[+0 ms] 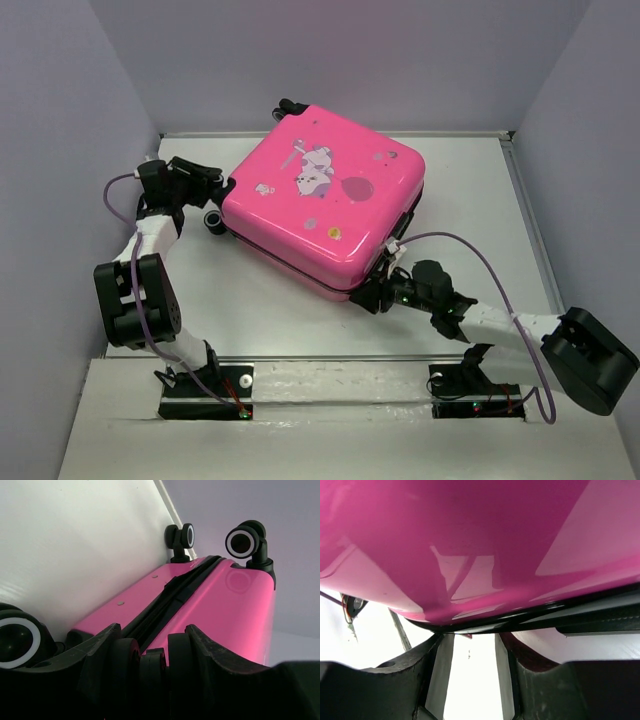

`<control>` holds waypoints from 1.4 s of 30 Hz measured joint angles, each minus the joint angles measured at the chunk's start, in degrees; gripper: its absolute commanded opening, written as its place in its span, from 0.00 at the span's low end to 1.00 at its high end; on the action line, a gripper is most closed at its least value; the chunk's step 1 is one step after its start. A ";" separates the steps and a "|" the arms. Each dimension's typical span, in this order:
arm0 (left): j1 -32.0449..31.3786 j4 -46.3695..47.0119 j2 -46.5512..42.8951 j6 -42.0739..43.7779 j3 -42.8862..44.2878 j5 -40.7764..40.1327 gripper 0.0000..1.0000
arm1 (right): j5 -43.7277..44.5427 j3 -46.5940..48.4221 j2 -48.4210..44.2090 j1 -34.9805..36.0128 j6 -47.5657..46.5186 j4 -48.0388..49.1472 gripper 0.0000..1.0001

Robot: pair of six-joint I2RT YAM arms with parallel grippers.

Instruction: Pack the luggage

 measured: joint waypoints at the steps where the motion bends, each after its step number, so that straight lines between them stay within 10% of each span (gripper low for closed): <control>1: 0.00 0.46 0.02 0.11 0.09 -0.07 0.06 | 0.24 0.04 0.04 0.07 0.00 0.46 0.43; 4: 0.04 0.81 0.04 0.35 0.09 -0.39 0.15 | 1.11 0.07 0.04 0.42 0.00 0.92 0.50; 7: 0.04 0.85 0.04 0.55 0.07 -0.48 0.70 | 1.64 0.17 0.04 0.81 0.00 0.85 0.55; 11: 0.28 1.11 0.07 2.49 0.07 -1.31 0.99 | 2.36 1.14 0.72 1.55 -0.22 0.46 0.55; 21: 1.95 -1.29 -19.45 8.33 -8.02 -12.39 0.93 | 10.21 1.27 4.79 4.74 0.44 6.05 0.24; 27: -2.25 0.63 -36.85 10.05 -21.84 -12.46 0.38 | 12.98 -0.28 8.09 6.21 2.40 13.97 0.07; 38: -30.62 -7.15 -51.67 10.05 -40.94 -15.45 0.16 | 20.65 -3.04 -4.74 6.32 5.01 7.32 0.09; 42: -42.16 -5.73 -48.46 8.59 -42.10 -18.91 0.16 | 21.29 0.13 -12.09 6.14 4.42 -0.42 0.43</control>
